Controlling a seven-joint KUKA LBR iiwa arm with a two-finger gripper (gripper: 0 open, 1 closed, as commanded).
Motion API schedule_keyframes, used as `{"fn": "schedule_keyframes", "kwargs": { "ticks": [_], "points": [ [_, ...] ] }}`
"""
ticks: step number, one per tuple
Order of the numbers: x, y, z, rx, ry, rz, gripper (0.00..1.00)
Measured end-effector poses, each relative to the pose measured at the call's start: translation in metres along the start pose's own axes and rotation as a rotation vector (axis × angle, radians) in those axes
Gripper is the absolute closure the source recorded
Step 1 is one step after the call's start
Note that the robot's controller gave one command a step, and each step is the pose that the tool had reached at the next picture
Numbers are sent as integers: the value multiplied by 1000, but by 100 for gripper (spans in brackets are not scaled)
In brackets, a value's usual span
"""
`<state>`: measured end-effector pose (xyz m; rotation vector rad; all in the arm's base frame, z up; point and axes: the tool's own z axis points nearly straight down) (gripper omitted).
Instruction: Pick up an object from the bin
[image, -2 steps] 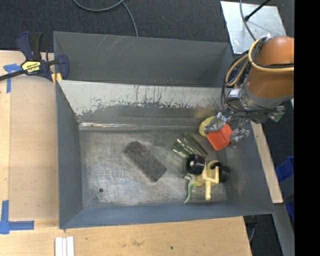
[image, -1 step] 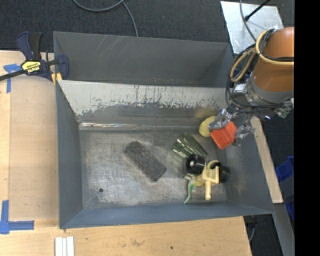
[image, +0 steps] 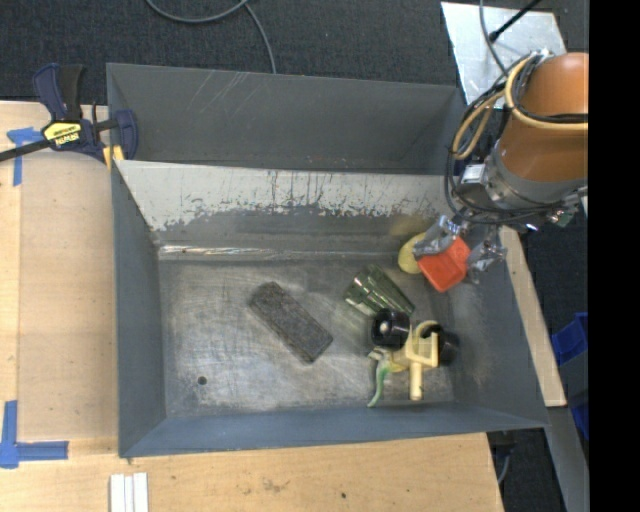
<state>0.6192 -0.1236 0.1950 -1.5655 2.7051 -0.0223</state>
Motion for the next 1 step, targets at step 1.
{"fn": "schedule_keyframes", "kwargs": {
  "ticks": [1],
  "points": [
    [-10, 12, -6, -32, 7, -79, 100]
  ]
}}
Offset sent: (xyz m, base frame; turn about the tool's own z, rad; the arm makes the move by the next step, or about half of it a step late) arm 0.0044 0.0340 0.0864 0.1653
